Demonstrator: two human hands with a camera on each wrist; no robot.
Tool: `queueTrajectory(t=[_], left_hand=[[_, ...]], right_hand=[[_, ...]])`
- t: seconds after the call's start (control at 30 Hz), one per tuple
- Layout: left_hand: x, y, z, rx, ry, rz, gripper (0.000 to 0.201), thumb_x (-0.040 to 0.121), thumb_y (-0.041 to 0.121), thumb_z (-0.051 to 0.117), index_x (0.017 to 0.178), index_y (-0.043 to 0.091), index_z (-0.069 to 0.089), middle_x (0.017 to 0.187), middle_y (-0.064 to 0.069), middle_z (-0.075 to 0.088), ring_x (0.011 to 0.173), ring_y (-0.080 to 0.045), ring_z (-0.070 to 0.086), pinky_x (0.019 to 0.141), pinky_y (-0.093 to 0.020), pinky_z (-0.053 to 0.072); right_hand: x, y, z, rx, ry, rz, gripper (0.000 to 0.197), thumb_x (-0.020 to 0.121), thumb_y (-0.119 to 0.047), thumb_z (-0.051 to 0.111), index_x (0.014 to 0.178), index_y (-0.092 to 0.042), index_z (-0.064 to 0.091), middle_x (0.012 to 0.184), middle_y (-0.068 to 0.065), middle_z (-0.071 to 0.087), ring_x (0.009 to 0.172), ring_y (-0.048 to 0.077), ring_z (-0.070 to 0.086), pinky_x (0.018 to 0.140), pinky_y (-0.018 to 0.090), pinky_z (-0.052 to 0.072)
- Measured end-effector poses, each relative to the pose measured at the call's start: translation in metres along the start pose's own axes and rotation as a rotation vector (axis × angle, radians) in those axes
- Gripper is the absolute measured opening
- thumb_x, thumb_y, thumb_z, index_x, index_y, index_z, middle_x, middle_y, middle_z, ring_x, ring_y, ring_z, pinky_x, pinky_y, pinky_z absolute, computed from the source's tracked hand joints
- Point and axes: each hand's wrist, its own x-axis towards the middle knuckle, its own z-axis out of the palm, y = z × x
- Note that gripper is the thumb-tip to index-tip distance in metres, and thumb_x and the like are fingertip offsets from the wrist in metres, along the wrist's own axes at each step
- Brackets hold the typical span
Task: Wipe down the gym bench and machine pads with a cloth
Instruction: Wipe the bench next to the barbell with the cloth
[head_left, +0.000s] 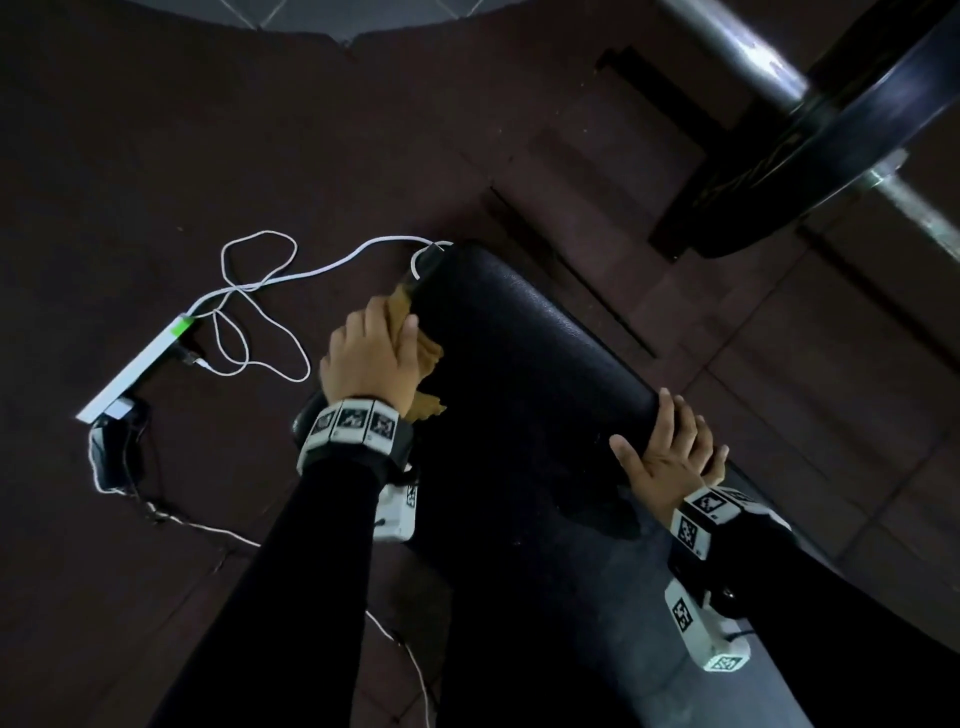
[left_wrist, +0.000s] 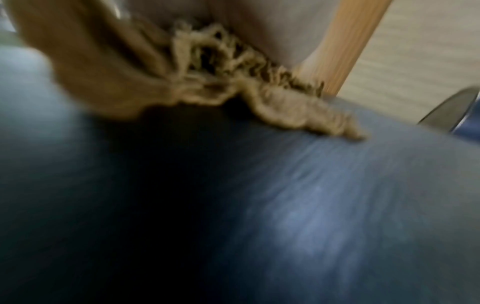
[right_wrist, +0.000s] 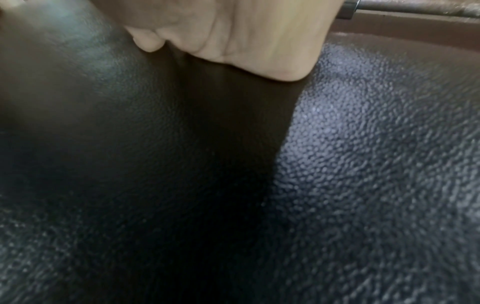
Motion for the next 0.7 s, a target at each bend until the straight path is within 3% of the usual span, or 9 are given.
queueTrajectory(t=[0.1,0.27,0.47,0.6,0.7], left_hand=[[-0.014,-0.008,0.000,0.011,0.032,-0.112,0.051,0.097,0.048,0.033,0.135,0.014,0.043,0.129,-0.010,0.052,0.118,-0.032,0.045,0.093,-0.049,0.037],[0.007,0.019,0.002,0.046,-0.044,-0.218,0.052,0.098,0.049,0.022,0.135,0.018,0.041,0.136,-0.008,0.047,0.123,-0.033,0.040,0.099,-0.054,0.030],[0.038,0.074,0.015,0.116,-0.003,0.080,0.052,0.098,0.048,0.031,0.143,0.021,0.034,0.142,-0.006,0.041,0.127,-0.030,0.037,0.098,-0.050,0.030],[0.045,0.098,0.026,0.223,-0.036,0.272,0.046,0.097,0.045,0.032,0.136,0.023,0.042,0.149,-0.002,0.032,0.140,-0.025,0.021,0.109,-0.060,0.014],[0.027,0.118,0.038,0.320,-0.090,0.551,0.041,0.096,0.043,0.032,0.125,0.024,0.052,0.140,0.000,0.044,0.138,-0.023,0.025,0.109,-0.062,0.006]], right_hand=[[-0.001,-0.003,-0.004,-0.005,-0.039,0.017,0.081,0.086,-0.066,0.031,0.148,-0.033,-0.011,0.156,-0.006,-0.006,0.142,0.022,-0.007,0.112,0.054,-0.006],[-0.001,-0.001,-0.003,0.000,-0.051,0.009,0.082,0.085,-0.068,0.027,0.147,-0.034,-0.013,0.157,-0.007,-0.009,0.143,0.022,-0.009,0.112,0.053,-0.009],[0.004,0.002,0.002,-0.024,-0.055,0.006,0.084,0.082,-0.072,0.025,0.146,-0.035,-0.015,0.156,-0.008,-0.009,0.142,0.023,-0.009,0.112,0.053,-0.009],[0.004,-0.001,-0.001,-0.013,-0.094,0.020,0.084,0.083,-0.070,0.028,0.146,-0.036,-0.016,0.156,-0.008,-0.012,0.142,0.022,-0.012,0.112,0.052,-0.010],[0.002,-0.004,-0.004,0.006,-0.066,0.022,0.083,0.086,-0.068,0.033,0.147,-0.036,-0.013,0.157,-0.007,-0.009,0.142,0.021,-0.010,0.112,0.052,-0.009]])
